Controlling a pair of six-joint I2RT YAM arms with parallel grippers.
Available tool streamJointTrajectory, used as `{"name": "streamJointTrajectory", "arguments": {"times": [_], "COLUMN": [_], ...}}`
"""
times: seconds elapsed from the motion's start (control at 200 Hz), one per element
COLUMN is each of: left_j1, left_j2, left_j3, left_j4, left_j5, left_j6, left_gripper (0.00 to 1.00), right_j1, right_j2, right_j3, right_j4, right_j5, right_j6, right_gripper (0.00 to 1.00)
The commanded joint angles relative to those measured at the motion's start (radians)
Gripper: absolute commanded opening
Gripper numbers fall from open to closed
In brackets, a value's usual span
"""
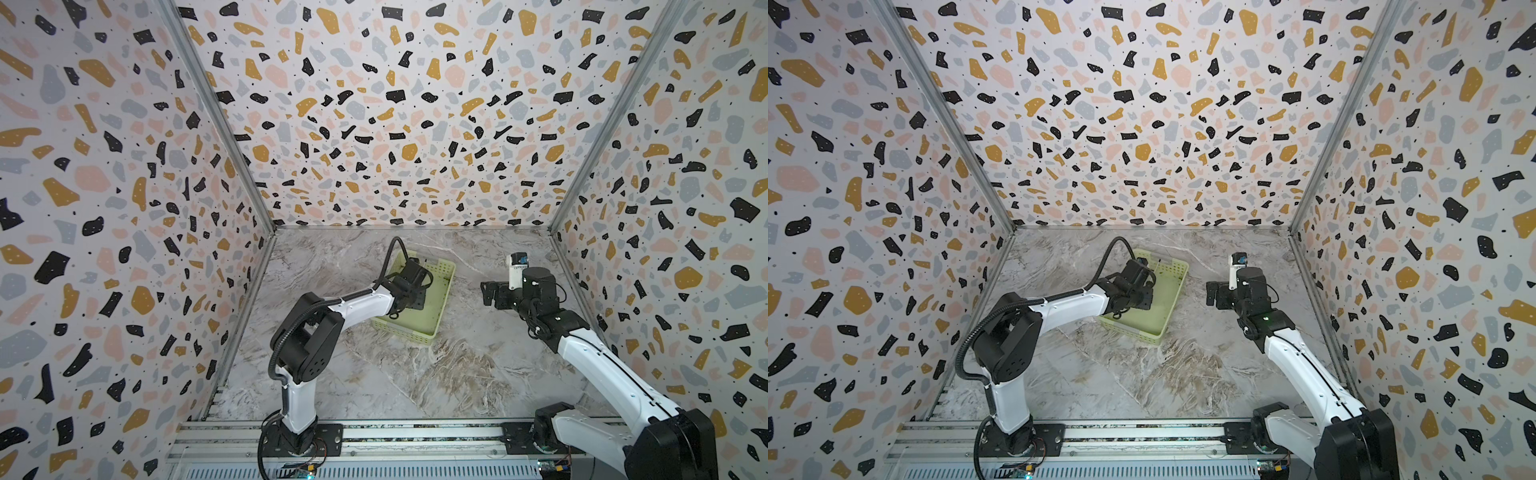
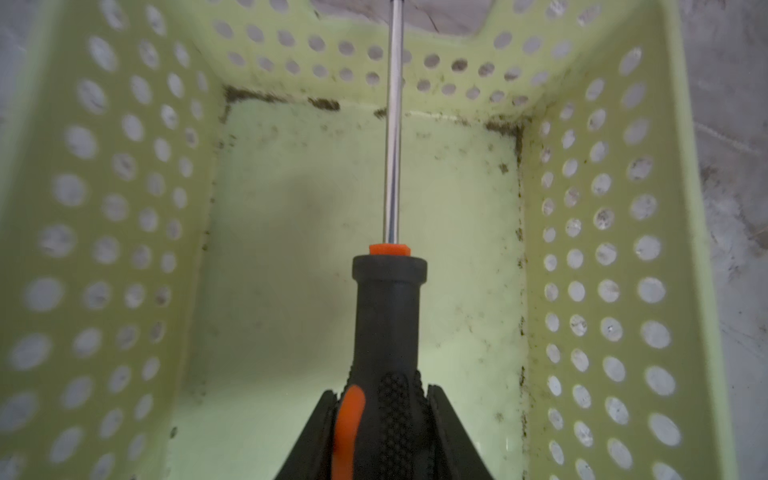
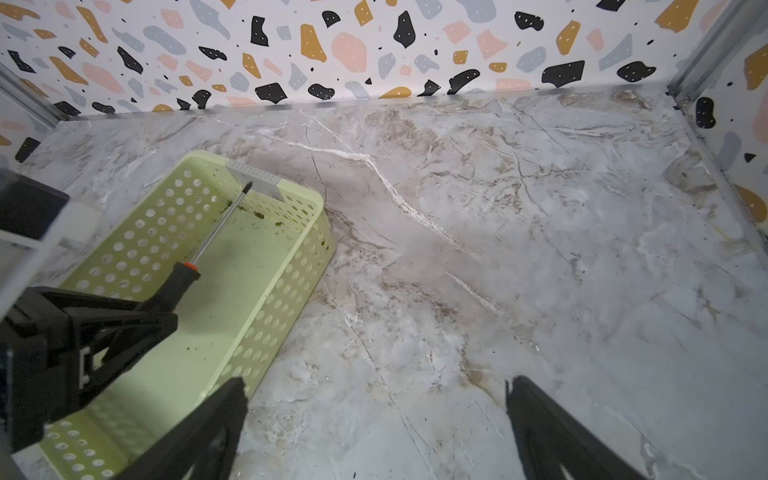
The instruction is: Put the screwdriver in the bin
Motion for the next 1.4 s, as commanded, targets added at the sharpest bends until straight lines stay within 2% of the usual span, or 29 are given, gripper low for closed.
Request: {"name": "streamJointTrajectory", "arguments": {"times": [0.0, 0.331, 0.491, 0.591, 0.641, 0.736, 0.846, 0.971, 1.057, 1.157, 1.272, 1.337, 1.397], "left_j1": [-0.02, -0.02, -0.02, -0.02, -0.02, -0.02, -0.019, -0.02, -0.02, -0.014, 0.005, 0.018, 0.046], "left_j2": [0.018, 0.052, 0.057, 0.056, 0.056, 0.056, 0.031, -0.029, -0.102, -0.231, -0.4, -0.495, -0.568], "left_j3": [-0.007, -0.027, -0.015, -0.007, 0.0, 0.027, 0.068, 0.142, 0.174, 0.138, 0.025, -0.065, -0.132], "left_j4": [0.036, 0.045, 0.039, 0.04, 0.036, 0.008, -0.011, -0.06, -0.081, -0.029, 0.095, 0.187, 0.242], "left_j5": [-0.004, -0.009, -0.011, -0.002, -0.004, 0.004, 0.023, -0.008, -0.095, -0.191, -0.274, -0.346, -0.356], "left_j6": [0.017, -0.003, 0.0, 0.004, 0.002, 0.001, 0.018, 0.07, 0.096, 0.13, 0.194, 0.246, 0.283], "left_gripper": [0.19, 0.28, 0.35, 0.46, 0.57, 0.64, 0.8, 1.0, 0.99, 0.99, 1.0, 0.99, 0.99], "right_j1": [-0.017, -0.037, -0.038, -0.042, -0.045, -0.046, -0.045, -0.045, -0.045, -0.045, -0.045, -0.046, -0.046], "right_j2": [-0.034, -0.01, -0.02, -0.018, -0.014, -0.015, -0.028, -0.034, -0.031, -0.034, -0.047, -0.059, -0.068], "right_j3": [0.001, -0.005, -0.005, -0.008, -0.008, -0.008, -0.004, 0.013, 0.029, 0.041, 0.052, 0.062, 0.079], "right_j4": [-0.03, -0.001, -0.008, -0.007, -0.007, -0.01, -0.027, -0.035, -0.036, -0.024, -0.023, -0.028, -0.033], "right_j5": [0.019, -0.026, -0.012, -0.007, -0.011, -0.017, 0.007, 0.014, 0.01, 0.003, 0.017, 0.075, 0.129], "right_j6": [-0.006, 0.006, -0.002, -0.008, -0.008, -0.007, -0.014, -0.029, -0.038, -0.033, -0.031, -0.033, -0.049], "right_gripper": [1.0, 1.0, 1.0, 1.0, 1.0, 1.0, 0.99, 0.99, 0.99, 0.99, 0.99, 0.99, 0.99]}}
